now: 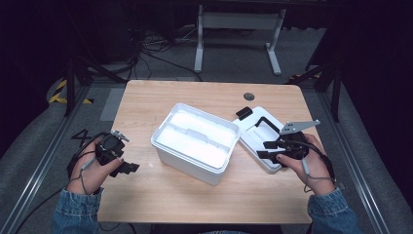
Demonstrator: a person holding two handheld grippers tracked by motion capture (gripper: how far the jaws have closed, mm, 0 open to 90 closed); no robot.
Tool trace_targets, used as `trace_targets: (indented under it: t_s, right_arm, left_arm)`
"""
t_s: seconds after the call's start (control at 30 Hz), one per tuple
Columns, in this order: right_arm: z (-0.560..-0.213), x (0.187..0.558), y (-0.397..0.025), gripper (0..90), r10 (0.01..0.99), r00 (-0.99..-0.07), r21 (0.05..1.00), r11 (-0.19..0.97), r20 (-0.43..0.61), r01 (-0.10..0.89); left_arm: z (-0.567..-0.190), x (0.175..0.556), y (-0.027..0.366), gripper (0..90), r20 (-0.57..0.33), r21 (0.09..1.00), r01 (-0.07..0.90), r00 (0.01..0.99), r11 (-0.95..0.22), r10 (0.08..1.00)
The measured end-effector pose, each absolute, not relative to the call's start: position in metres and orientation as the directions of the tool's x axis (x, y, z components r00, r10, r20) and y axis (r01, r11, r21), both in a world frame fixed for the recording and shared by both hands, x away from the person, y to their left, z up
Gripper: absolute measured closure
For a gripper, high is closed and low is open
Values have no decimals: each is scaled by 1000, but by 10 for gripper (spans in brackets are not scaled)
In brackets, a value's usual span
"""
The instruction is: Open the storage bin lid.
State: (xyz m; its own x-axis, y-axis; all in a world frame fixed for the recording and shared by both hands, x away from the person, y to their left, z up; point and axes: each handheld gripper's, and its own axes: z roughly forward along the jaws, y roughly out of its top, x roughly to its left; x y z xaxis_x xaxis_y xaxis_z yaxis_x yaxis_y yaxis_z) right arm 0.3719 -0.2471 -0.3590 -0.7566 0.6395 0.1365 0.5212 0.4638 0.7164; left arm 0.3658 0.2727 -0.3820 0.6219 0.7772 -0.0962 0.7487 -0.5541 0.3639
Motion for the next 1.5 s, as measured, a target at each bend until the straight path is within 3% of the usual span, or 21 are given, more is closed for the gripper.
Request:
trace_targets:
  t_s: [0.83,1.13,1.5]
  right_arm:
    - [-396,354,-227,500,578,-804,720,499,137,482]
    - [-418,353,-214,502,568,-807,676,532,162,510]
    - [-440,351,-207,499,578,-802,669,538,149,512]
  left_arm:
    - [-383,369,270,186,-107,349,745,634,-569,766]
    - [-385,372,268,184,-107,342,750,630,-566,770]
    - [-391,370,260,190,-66,338,753,618,-565,783]
